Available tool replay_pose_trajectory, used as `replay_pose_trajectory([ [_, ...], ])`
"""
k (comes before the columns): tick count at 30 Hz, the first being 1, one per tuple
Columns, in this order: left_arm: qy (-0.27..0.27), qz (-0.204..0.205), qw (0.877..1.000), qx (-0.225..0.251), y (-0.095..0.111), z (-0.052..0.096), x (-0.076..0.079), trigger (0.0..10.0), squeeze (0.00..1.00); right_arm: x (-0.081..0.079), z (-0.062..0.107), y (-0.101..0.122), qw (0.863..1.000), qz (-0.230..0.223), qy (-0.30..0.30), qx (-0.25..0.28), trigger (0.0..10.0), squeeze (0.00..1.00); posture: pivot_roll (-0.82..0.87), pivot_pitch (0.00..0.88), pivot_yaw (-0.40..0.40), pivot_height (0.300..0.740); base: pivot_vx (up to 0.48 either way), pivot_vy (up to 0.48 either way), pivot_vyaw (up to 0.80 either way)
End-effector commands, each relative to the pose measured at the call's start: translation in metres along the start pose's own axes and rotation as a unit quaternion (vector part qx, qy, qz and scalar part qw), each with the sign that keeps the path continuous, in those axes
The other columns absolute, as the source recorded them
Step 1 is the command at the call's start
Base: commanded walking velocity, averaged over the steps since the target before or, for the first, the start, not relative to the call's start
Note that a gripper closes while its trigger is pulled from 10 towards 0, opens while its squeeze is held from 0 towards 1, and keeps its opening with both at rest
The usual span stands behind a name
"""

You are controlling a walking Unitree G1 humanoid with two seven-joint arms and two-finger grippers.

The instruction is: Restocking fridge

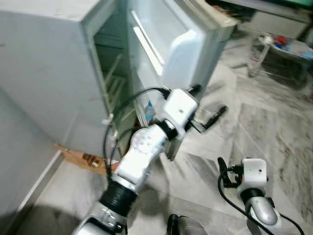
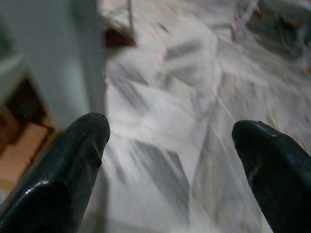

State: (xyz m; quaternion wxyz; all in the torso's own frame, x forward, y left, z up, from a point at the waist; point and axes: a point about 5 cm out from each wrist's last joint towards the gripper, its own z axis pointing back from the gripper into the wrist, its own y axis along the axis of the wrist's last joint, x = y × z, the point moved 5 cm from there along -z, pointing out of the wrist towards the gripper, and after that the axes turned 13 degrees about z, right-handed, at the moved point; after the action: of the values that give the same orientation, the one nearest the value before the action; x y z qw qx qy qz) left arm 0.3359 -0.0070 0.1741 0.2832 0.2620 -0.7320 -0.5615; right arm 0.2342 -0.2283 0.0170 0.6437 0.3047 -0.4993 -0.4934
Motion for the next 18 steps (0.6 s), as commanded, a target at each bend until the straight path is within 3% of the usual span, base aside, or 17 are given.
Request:
replay_pose_trajectory([
  [1, 0.047, 0.0, 0.999, -0.004, -0.001, 0.008, -0.02, 10.0, 0.0, 0.002, -0.001, -0.001, 1.0, 0.002, 0.0, 0.003, 10.0, 0.0, 0.04, 0.122, -0.053, 0.74, 0.0, 0.0, 0.0],
  [7, 0.172, -0.052, 0.984, -0.005, 0.002, 0.041, -0.072, 10.0, 0.0, 0.0, -0.003, -0.003, 1.0, 0.009, 0.004, 0.008, 10.0, 0.0, 0.04, 0.12, -0.05, 0.74, 0.0, 0.0, 0.0],
  [10, 0.189, -0.05, 0.981, -0.02, -0.005, 0.057, -0.082, 10.0, 0.0, 0.001, -0.005, 0.0, 1.0, 0.007, 0.001, 0.012, 10.0, 0.0, 0.04, 0.119, -0.049, 0.74, 0.0, 0.0, 0.0],
  [11, 0.218, -0.035, 0.975, -0.026, -0.012, 0.072, -0.091, 10.0, 0.0, 0.002, -0.009, 0.002, 1.0, 0.002, -0.006, 0.014, 10.0, 0.0, 0.03, 0.118, -0.049, 0.74, 0.0, -0.48, 0.0],
  [12, 0.218, -0.035, 0.975, -0.026, -0.012, 0.072, -0.091, 10.0, 0.0, 0.002, -0.009, 0.002, 1.0, 0.002, -0.006, 0.014, 10.0, 0.0, 0.03, 0.118, -0.049, 0.74, 0.0, -0.48, 0.0],
  [14, 0.255, -0.034, 0.965, -0.044, -0.022, 0.092, -0.1, 10.0, 0.0, 0.003, -0.016, 0.009, 1.0, -0.009, -0.015, 0.021, 10.0, 0.0, 0.04, 0.116, -0.049, 0.74, 0.0, -0.48, 0.0],
  [18, 0.263, -0.031, 0.962, -0.061, -0.029, 0.104, -0.102, 10.0, 0.0, 0.001, -0.022, 0.018, 0.999, -0.014, -0.014, 0.031, 10.0, 0.0, 0.05, 0.116, -0.051, 0.74, 0.0, -0.48, -0.27],
])
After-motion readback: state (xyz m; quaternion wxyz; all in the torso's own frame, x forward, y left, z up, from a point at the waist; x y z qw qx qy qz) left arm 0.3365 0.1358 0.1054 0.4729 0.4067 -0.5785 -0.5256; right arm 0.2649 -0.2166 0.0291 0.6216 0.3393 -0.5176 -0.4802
